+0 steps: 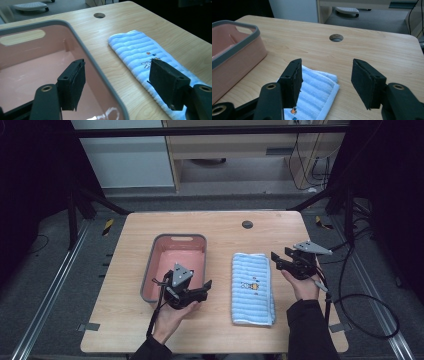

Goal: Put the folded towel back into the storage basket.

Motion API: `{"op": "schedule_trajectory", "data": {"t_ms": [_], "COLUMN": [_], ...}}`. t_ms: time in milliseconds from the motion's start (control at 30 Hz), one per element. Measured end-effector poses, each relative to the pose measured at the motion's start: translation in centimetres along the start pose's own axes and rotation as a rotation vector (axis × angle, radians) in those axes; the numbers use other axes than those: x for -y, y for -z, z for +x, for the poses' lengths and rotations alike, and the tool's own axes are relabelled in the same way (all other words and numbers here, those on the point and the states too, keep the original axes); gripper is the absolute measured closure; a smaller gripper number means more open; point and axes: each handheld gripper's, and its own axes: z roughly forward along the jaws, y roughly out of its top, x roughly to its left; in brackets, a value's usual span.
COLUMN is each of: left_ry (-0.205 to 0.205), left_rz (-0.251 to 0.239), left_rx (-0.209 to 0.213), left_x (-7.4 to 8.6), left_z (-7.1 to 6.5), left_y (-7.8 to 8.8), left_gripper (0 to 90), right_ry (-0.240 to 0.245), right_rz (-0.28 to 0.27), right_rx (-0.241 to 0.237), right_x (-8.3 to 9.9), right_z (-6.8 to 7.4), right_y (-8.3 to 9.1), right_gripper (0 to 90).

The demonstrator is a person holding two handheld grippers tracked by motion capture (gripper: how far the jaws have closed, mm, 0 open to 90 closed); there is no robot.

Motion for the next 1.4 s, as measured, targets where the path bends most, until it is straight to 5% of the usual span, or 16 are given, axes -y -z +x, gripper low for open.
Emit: {"op": "schedule_trajectory", "data": {"t_ms": [467, 1400], "left_ry": [-0.028, -0.048], "left_rz": [0.043, 0.130], "left_rx": [0.044, 0.100], "left_x": [0.9, 4.1], "left_z": [-3.0, -5.8], "left_y": [-2.5, -6.4], "left_gripper": [29.3, 34.4], "right_ry": [0.025, 0.014], "right_rz": [0.051, 0.114], "right_rx": [0.021, 0.008], "right_x": [0.5, 2.3], "right_z": [-0.5, -1.0], "right_y": [-2.2, -6.3], "right_gripper": [41.9, 42.1]}}
